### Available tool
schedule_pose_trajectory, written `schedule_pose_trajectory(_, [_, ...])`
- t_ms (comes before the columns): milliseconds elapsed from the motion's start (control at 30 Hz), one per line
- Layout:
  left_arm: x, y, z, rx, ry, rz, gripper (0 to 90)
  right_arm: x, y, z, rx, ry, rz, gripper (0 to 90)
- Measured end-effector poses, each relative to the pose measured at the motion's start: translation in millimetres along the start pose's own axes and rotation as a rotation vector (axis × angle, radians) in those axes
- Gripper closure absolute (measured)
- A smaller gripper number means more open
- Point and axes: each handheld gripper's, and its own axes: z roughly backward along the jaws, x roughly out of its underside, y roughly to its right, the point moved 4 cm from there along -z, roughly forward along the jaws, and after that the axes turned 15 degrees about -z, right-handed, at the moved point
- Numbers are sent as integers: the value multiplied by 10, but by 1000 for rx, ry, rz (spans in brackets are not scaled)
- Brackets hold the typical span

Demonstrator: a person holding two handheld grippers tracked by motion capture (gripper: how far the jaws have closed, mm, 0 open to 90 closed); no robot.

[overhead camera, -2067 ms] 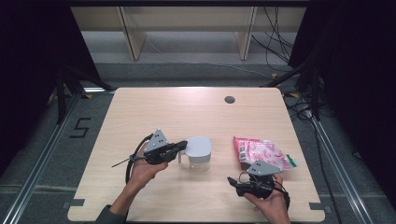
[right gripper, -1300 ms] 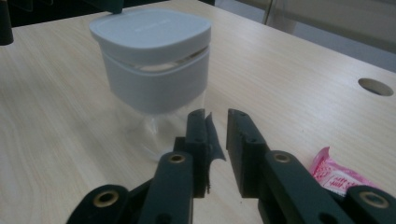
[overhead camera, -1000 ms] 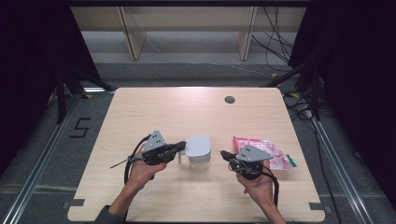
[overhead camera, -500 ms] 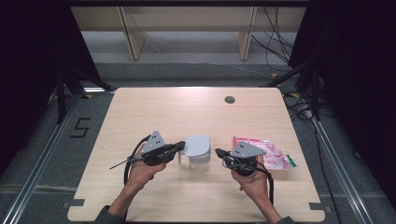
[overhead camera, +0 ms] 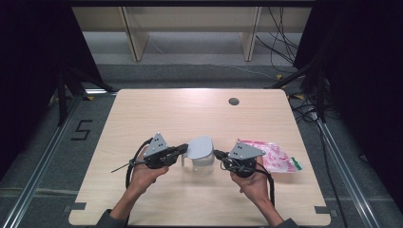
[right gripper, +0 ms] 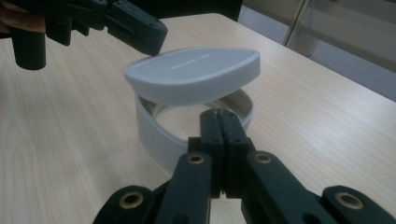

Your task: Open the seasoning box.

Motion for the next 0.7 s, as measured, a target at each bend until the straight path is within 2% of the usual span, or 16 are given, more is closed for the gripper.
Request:
schedule_pose_trajectory(167, [8, -15, -1, -3, 7, -9, 887, -23, -36, -34, -15, -5, 19, 900])
schedule_pose_trajectory(200, [14, -11, 3, -9, 5, 8, 875, -29, -51, -28, -8, -1, -3, 900])
schedule_pose_trajectory(233, [18, -15, 10, -10, 3, 8, 857, -48, -49, -25, -7, 1, 11, 900])
schedule_pose_trajectory(300, [19, -17, 13, -8, 7, 12, 792, -74, -60, -26, -10, 4, 21, 900])
schedule_pose_trajectory(333, [15, -34, 55, -21, 0, 18, 748, -81, -66, -34, -15, 2, 25, 900])
schedule_pose_trajectory(367, [15, -34, 55, -21, 0, 18, 716, -84, -72, -45, -20, 0, 31, 900])
schedule_pose_trajectory(400, [19, -43, 93, -1, -6, 24, 674, -87, -77, -51, -22, 2, 35, 900])
schedule_pose_trajectory(433, [26, -37, 117, -11, -5, 23, 649, -88, -84, -62, -24, 4, 36, 900])
schedule_pose_trajectory(533, [57, -24, 167, -13, -19, 1, 596, -97, -94, -67, -21, 4, 38, 900])
schedule_pose_trajectory(567, [103, -29, 223, -36, -23, -20, 548, -109, -107, -66, -20, 9, 25, 900])
schedule_pose_trajectory(600, [103, -29, 223, -36, -23, -20, 532, -109, -107, -66, -20, 9, 25, 900])
schedule_pose_trajectory(667, [195, -38, 316, -48, -23, 13, 510, -135, -111, -72, -25, 13, 33, 900])
schedule_pose_trajectory(700, [195, -38, 316, -48, -23, 13, 500, -135, -111, -72, -25, 13, 33, 900])
